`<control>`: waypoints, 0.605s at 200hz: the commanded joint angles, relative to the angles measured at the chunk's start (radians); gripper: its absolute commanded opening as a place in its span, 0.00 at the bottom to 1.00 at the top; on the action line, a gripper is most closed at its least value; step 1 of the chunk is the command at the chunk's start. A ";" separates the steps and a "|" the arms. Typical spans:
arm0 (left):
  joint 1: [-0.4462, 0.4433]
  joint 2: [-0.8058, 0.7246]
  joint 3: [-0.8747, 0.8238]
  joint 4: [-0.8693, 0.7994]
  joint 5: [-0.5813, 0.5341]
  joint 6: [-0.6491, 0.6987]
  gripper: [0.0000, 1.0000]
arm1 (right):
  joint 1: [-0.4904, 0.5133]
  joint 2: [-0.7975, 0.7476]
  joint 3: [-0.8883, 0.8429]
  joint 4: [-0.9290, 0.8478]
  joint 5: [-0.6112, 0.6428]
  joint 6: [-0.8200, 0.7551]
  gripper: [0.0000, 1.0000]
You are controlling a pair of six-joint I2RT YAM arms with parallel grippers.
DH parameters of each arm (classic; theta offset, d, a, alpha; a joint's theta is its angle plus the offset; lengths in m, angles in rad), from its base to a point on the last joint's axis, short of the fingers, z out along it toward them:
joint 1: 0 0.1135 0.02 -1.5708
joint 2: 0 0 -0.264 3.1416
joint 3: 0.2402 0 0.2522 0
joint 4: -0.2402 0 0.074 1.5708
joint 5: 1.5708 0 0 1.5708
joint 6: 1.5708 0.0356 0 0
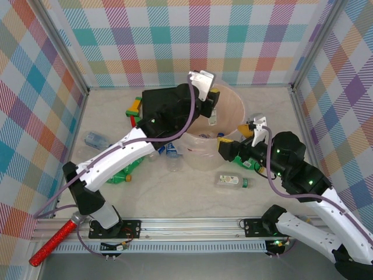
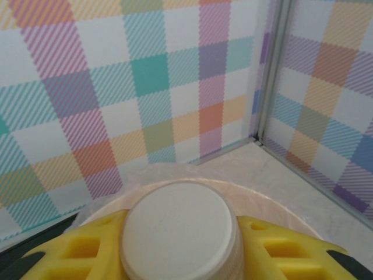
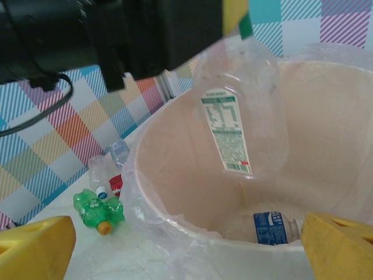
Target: Put the plastic bottles in the bin
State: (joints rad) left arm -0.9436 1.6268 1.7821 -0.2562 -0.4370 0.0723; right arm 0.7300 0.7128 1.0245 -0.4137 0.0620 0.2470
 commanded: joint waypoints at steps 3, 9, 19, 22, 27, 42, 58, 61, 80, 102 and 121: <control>0.006 0.026 0.056 0.015 0.036 -0.004 0.37 | 0.005 -0.015 0.019 -0.011 0.020 -0.011 0.99; 0.006 0.031 0.060 0.007 0.035 -0.014 0.38 | 0.004 -0.016 0.019 -0.013 0.023 -0.011 0.99; 0.006 0.033 0.060 -0.003 0.037 -0.023 0.40 | 0.005 -0.018 0.017 -0.014 0.025 -0.011 0.99; 0.006 0.033 0.058 -0.005 0.039 -0.026 0.42 | 0.005 -0.018 0.017 -0.014 0.024 -0.011 0.99; 0.005 0.032 0.058 -0.009 0.038 -0.031 0.47 | 0.005 -0.019 0.017 -0.015 0.025 -0.011 0.99; 0.005 0.023 0.057 -0.013 0.036 -0.043 0.54 | 0.005 -0.018 0.014 -0.015 0.027 -0.011 0.99; 0.005 0.007 0.048 -0.013 0.020 -0.055 0.70 | 0.005 -0.016 0.011 -0.012 0.034 -0.007 0.99; 0.005 0.002 0.045 -0.013 0.018 -0.058 0.74 | 0.006 -0.016 0.011 -0.011 0.034 -0.006 0.99; 0.003 -0.031 0.016 -0.014 0.013 -0.067 0.84 | 0.006 -0.015 0.004 -0.006 0.047 0.002 0.99; 0.003 -0.077 -0.022 -0.013 0.010 -0.095 0.97 | 0.005 -0.015 -0.001 -0.008 0.056 0.009 0.99; 0.002 -0.118 -0.056 -0.058 0.014 -0.133 1.00 | 0.006 -0.016 -0.003 -0.018 0.081 0.023 0.99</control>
State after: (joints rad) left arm -0.9440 1.5944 1.7592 -0.2893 -0.4118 -0.0086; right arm 0.7300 0.7052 1.0245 -0.4297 0.1024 0.2489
